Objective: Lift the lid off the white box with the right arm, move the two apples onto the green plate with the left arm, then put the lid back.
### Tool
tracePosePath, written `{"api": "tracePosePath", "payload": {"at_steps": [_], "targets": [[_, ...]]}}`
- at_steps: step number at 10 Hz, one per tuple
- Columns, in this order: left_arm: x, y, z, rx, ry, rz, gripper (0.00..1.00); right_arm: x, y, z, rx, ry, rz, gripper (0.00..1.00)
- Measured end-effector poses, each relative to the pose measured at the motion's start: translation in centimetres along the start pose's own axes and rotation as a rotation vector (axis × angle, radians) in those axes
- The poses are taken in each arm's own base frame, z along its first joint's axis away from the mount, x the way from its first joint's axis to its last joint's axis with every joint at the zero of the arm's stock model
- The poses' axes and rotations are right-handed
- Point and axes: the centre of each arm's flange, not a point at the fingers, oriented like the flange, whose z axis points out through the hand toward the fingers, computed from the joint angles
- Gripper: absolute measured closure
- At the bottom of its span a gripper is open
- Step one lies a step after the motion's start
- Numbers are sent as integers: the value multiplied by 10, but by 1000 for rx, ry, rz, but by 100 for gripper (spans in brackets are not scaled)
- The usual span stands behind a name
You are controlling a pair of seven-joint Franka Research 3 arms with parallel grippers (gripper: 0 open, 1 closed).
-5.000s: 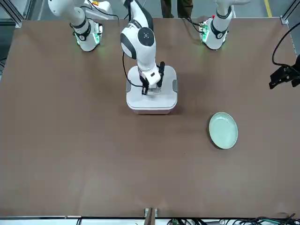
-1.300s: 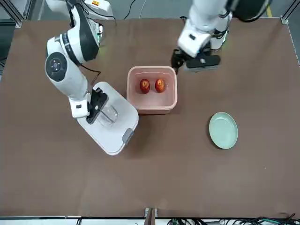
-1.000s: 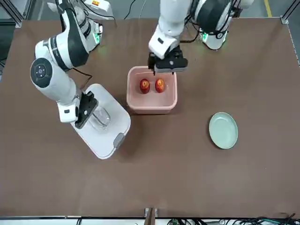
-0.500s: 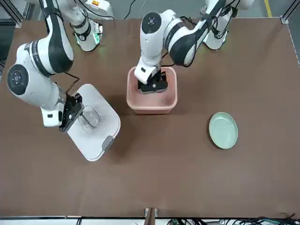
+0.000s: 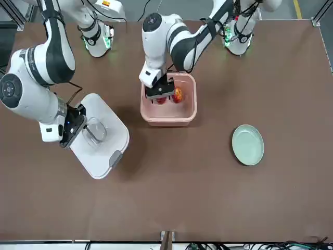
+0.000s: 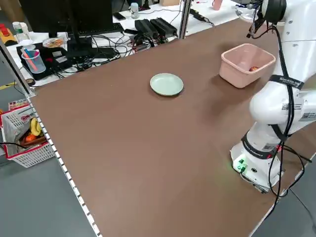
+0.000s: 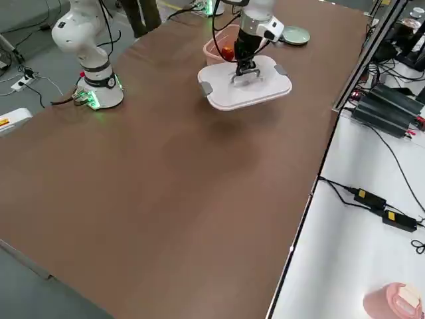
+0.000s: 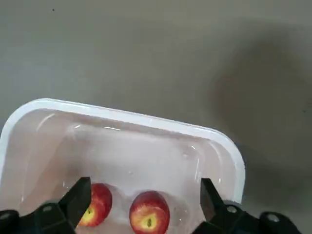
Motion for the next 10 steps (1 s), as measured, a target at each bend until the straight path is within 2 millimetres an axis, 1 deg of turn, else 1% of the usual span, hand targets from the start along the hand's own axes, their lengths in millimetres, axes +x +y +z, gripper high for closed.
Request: {"api": "tracePosePath", "payload": {"at_steps": [2, 3, 4, 5, 6, 7, 8, 9, 10], "targets": [[-9, -5, 13, 15, -18, -27, 1, 0, 0, 0, 1, 0, -5, 94], [-11, -6, 26, 11, -44, -36, 1, -1, 1, 0, 1, -1, -10, 94], [-13, -5, 44, 3, -68, -38, 1, -1, 1, 0, 1, -1, -13, 94], [-18, -2, 67, -6, -90, -29, 1, -2, 2, 0, 1, -1, -16, 94], [-30, 1, 90, -12, -113, -9, 1, -2, 2, 0, 1, -1, -18, 94], [-48, 5, 107, -19, -125, 24, 1, -2, 2, 0, 1, -1, -19, 94], [-68, 6, 120, -28, -130, 56, 1, -2, 2, 0, 1, 0, -20, 94], [-82, 6, 127, -37, -136, 75, 1, -2, 2, 0, 1, 0, -20, 94], [-89, 5, 131, -42, -141, 85, 2, -2, 2, 0, 1, 0, -21, 94]]}}
